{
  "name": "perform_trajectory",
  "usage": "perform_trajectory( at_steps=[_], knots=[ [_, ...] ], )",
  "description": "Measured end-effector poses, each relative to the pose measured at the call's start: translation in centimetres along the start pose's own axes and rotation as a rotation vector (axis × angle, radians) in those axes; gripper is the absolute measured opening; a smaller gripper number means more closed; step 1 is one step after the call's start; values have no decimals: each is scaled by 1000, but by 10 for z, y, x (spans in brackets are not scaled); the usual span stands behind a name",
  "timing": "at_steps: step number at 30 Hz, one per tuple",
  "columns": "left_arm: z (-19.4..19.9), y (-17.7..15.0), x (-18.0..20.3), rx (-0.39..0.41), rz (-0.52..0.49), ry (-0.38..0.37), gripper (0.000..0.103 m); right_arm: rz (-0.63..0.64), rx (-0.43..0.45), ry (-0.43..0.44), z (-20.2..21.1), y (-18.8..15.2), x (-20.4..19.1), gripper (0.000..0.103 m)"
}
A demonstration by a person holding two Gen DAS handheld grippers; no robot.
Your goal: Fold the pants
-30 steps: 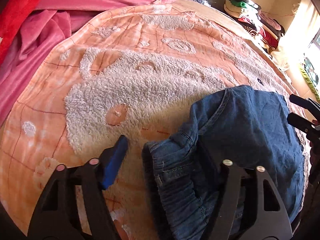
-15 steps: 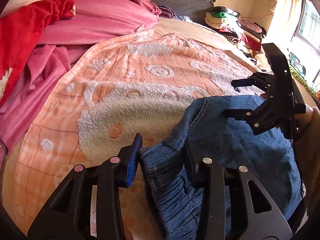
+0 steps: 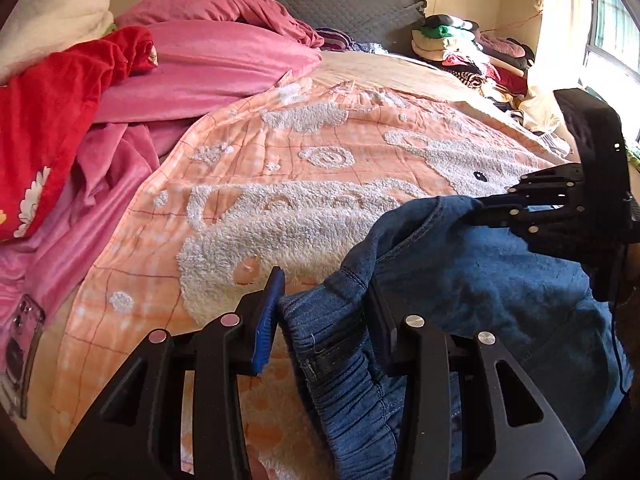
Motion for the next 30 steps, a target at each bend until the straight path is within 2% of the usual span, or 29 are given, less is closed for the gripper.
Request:
perform_trajectory(
  at_steps=[7, 12, 17, 21, 25, 30],
  knots=[
    [36, -2, 23, 79, -37, -40, 32, -94, 135, -15, 73, -14, -13, 9],
    [64, -12, 35, 109, -56, -66, 32, -137, 188, -12, 113, -40, -37, 9],
    [92, -44, 45, 110, -80, -89, 32, -184, 201, 27, 144, -73, -70, 9],
    [107, -70, 45, 84, -33, -114, 32, -183, 197, 71, 158, -99, -107, 9],
    [108, -98, 46, 22, -17, -114, 32, -160, 145, 76, 153, -124, -138, 9],
    [113, -116, 45, -10, -20, -108, 32, -205, 126, 111, 150, -147, -157, 9]
  ],
)
Point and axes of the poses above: each gripper's, at about its wrist camera, not at the fingertips, and z roughly against the way its jaws point, x to its right, y to its top, the point moved 5 cm from there along -z, roughly the way its jaws point, and after that the axes turned 3 degrees about x, right-handed, at the moved point
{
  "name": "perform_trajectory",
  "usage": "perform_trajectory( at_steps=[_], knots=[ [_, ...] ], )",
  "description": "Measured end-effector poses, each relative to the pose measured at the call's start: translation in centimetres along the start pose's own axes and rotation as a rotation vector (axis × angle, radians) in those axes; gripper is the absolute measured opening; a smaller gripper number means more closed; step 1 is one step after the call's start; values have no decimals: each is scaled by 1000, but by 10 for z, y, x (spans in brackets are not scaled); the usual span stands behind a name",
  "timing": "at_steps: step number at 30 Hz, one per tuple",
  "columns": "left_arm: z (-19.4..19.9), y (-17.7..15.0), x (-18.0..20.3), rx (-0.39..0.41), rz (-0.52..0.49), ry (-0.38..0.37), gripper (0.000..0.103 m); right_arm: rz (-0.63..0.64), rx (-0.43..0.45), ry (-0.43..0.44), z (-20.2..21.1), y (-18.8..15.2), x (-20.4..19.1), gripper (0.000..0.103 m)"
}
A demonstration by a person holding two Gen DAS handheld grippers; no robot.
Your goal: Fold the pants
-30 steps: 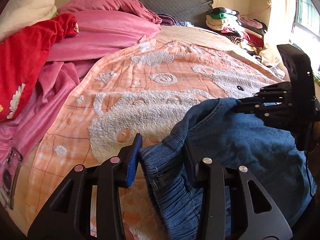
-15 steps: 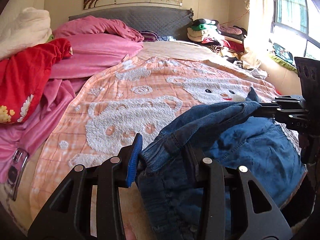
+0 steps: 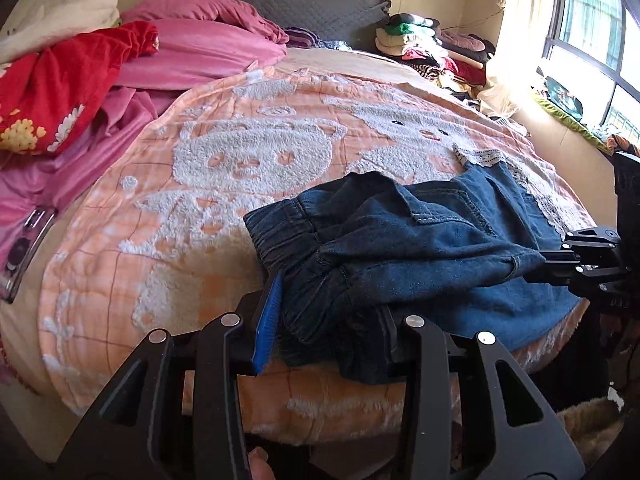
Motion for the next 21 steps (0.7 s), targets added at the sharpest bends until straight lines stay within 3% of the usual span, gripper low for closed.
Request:
perform_trajectory(
  at_steps=[4, 8, 12, 17, 21],
  knots=[
    [-4, -10, -1, -40, -5, 14, 32, -12, -39, -3, -10, -19, -6, 9],
    [-10, -18, -6, -73, -1, 56, 40, -34, -97, 9, -28, -38, -9, 9],
    [3, -23, -14, -73, 43, 48, 44, -67, -102, 32, -34, -45, -11, 9],
    [37, -17, -20, -31, 78, 62, 44, -71, -95, 60, -33, -49, -15, 11],
    [49, 1, -2, 26, 56, 17, 44, -85, -98, 60, -34, -53, -18, 13]
  ],
)
Point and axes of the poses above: each gripper's, at about its wrist camera, not at the fingertips, and z roughly against the way its jaws point, x to its right, y to its top, the point moved 5 cm from there along -z, roughly the way its jaws point, and after that the axes turned 3 degrees about x, right-handed, at the moved point
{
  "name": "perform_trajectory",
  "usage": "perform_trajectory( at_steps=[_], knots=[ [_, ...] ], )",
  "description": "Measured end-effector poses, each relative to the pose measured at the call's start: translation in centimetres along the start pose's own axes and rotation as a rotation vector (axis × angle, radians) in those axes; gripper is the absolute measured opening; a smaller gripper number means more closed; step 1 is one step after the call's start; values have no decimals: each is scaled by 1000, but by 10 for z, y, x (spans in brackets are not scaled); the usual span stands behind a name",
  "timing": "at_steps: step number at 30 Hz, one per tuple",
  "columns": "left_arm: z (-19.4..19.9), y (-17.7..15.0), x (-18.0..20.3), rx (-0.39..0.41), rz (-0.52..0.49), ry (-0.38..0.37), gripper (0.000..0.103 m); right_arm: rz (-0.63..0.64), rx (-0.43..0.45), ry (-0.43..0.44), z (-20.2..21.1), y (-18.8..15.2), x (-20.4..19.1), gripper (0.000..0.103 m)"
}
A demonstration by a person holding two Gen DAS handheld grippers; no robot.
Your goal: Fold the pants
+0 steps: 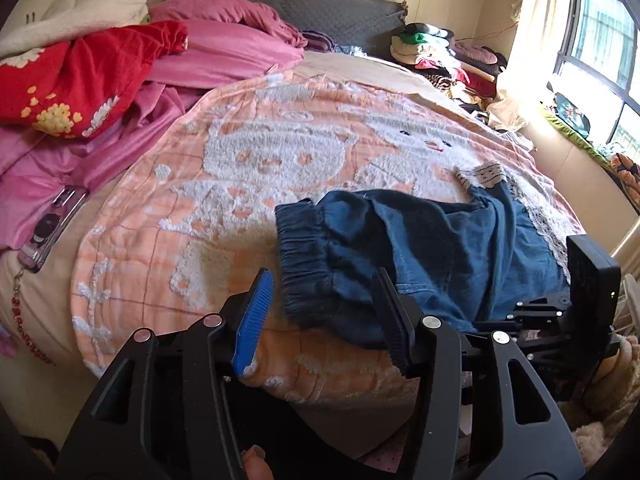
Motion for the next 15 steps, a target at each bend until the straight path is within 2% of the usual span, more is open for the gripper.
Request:
perform_trajectory(
  at_steps=[5, 7, 8, 9, 10, 11, 15],
  knots=[
    [-31, 1, 35, -37, -33, -99, 44, -37, 16, 25, 13, 2, -3, 18],
    [-47, -7, 48, -72, -68, -101, 44, -51, 62, 22, 28, 9, -3, 19],
    [-54, -12, 53, -83, -99, -86, 44, -52, 88, 16, 33, 15, -2, 26],
    [-61, -18, 56, -97, -137, -35, 44, -50, 119, -3, 39, 20, -1, 36],
    [-69, -25, 58, -113, -178, 20, 44, -47, 148, -27, 43, 26, 2, 41],
    [-75, -31, 59, -125, -201, 43, 44, -47, 162, -38, 43, 29, 4, 45],
    [-85, -39, 54, -151, -180, 46, 44, -78, 146, -94, 24, 37, 22, 45]
  ],
)
Point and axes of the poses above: each gripper's, at about its wrist camera, not at the fingertips, and z roughly against the way its jaws point, x to its right, y to its top, the point moved 5 cm from there along -z, roughly the way its jaws point, and after that the axes turned 3 degrees about x, right-handed, at the moved point
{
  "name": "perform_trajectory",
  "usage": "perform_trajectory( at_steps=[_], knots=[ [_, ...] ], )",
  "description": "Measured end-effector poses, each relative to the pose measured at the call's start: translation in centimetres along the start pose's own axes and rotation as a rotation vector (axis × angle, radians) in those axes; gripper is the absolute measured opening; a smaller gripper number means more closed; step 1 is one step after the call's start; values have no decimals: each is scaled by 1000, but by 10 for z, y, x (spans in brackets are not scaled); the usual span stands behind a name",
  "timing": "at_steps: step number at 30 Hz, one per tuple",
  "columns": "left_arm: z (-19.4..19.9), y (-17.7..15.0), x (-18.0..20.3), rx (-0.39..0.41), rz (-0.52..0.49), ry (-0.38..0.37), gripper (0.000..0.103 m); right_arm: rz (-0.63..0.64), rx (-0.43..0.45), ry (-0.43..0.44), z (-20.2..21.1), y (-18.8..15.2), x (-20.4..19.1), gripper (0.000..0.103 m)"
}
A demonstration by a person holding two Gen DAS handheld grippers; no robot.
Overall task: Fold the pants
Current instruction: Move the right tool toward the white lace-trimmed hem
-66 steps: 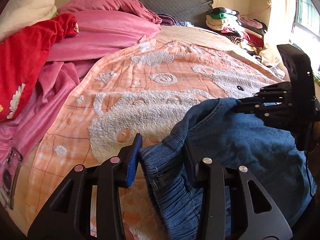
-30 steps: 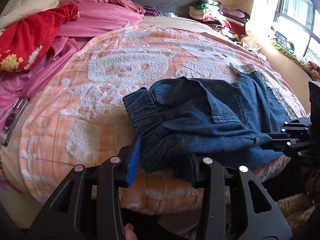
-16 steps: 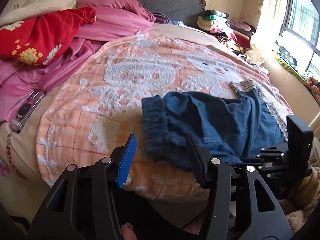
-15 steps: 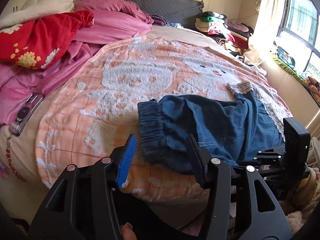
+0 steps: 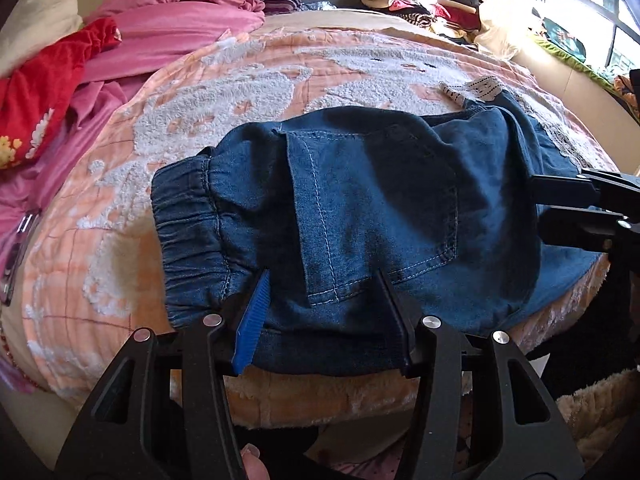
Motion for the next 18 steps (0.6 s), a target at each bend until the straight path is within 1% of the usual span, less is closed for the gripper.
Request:
perform_trajectory(
  at_steps=[1, 4, 5, 6, 8, 10, 12, 15, 18],
  knots=[
    [0, -1, -2, -2, -3, 0, 44, -10, -22, -32, -9, -2, 6, 45],
    [0, -2, -4, -1, 4, -7, 44, -58, -89, -76, -28, -10, 19, 46],
    [0, -2, -3, 1, 1, -6, 44, -78, -105, -88, -34, -15, 24, 46],
    [0, -3, -2, 4, 0, -5, 44, -91, -104, -81, -36, -19, 26, 46],
    [-1, -3, -2, 12, -1, -4, 45, -109, -93, -74, -34, -21, 29, 46],
    [2, -1, -1, 26, 3, -7, 45, -115, -77, -72, -26, -19, 27, 50],
    [12, 2, -2, 42, 27, -28, 46, -128, -40, -60, -12, -17, 27, 56],
    [36, 11, -1, 91, 63, -69, 56, -164, 19, -57, 10, -9, 35, 62],
    [52, 21, 6, 128, 58, -87, 58, -195, 58, -93, 30, -1, 47, 67]
  ],
)
Point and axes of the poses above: each gripper's, at about its wrist camera, not at the fingertips, and z roughly against the way its jaws point, x to its right, y to its top, the point moved 5 cm from there along -z, roughly the way its jaws point, and after that the axes turned 3 degrees about x, right-handed, at the moved point
